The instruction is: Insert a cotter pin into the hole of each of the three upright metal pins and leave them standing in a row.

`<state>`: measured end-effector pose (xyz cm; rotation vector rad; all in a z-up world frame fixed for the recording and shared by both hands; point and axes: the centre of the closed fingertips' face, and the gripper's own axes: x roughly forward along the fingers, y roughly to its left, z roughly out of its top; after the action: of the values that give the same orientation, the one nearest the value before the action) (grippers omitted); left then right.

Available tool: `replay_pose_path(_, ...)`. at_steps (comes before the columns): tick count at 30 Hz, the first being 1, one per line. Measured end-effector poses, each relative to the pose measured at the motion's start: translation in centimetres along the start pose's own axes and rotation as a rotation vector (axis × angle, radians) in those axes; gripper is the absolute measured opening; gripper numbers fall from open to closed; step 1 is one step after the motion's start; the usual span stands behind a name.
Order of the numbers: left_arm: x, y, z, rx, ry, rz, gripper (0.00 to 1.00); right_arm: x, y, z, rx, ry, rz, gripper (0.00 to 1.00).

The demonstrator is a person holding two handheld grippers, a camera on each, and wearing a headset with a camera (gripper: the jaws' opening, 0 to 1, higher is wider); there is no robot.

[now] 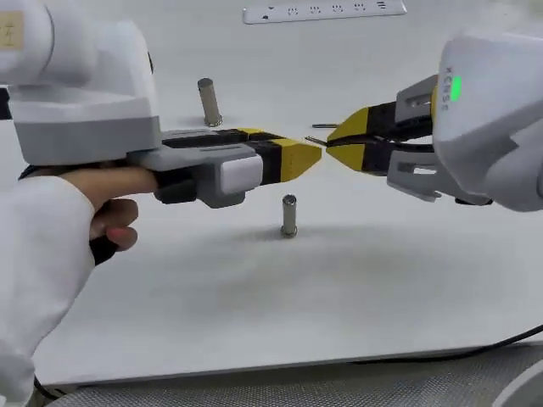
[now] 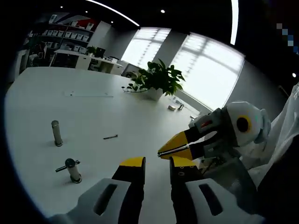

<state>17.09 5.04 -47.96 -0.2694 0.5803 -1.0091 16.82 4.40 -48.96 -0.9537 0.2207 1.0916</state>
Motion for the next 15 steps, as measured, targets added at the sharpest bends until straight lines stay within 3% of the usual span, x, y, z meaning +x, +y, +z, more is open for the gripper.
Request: replay_pose_path(15, 0.36, -0.79, -0.75, 0.005, 0.028, -0.019, 0.0, 0.05, 0.52, 0.71, -0.022, -0.007, 0.002, 0.0)
